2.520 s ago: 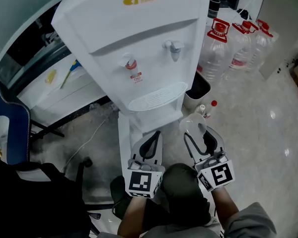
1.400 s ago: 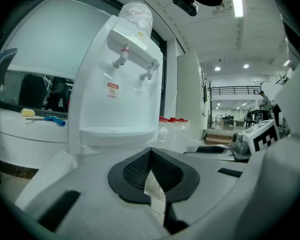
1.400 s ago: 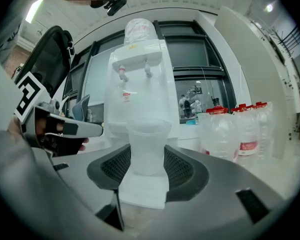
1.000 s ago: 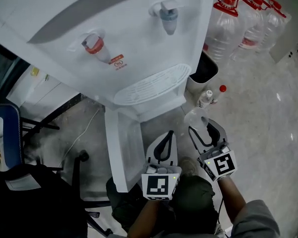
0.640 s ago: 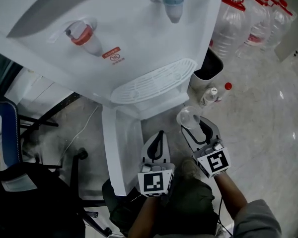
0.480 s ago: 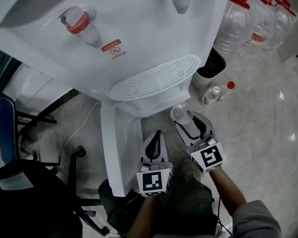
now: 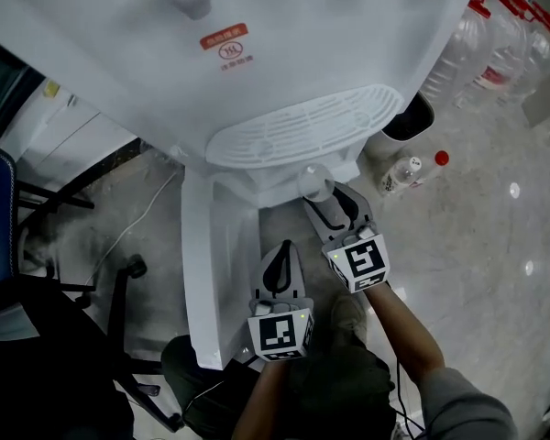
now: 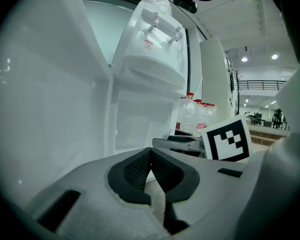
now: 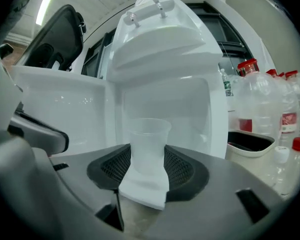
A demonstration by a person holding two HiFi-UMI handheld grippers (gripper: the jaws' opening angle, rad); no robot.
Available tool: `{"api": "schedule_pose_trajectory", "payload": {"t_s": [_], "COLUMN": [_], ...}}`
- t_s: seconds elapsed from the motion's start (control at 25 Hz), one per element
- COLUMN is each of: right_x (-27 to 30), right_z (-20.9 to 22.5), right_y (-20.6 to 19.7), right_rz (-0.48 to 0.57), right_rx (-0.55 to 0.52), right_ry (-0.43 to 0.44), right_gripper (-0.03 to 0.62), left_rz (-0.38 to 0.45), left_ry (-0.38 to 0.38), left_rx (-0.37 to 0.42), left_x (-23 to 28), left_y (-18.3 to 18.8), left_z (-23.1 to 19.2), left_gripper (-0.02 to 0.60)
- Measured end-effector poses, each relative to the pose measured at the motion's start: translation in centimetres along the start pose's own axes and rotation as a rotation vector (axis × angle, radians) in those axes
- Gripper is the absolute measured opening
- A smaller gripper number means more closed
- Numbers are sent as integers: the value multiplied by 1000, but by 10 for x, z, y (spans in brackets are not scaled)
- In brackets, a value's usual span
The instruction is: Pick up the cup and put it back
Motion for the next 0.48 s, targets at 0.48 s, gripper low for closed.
{"api": "schedule_pose_trajectory", "payload": {"t_s": [0.48], "right_x": [86], "right_z": [0], "right_y": [-20], "right_rz": [-20], "right_rx": [-80], "right_ry": [48], "right_gripper": [212], "left_rz": [4], "left_ry": [21], "left_rx": [-5], "left_x": [4], "left_y": [-15], "left_z": [-10], "left_gripper": [9]}}
Point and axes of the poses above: the fingertips, and each gripper's own axes: x forward along the fingers, z to its right, y out of its top, the point moved 9 cm from there along -x, backward along the fingers, and after that the axes turned 9 degrees about -x, right-handed, at the moved point
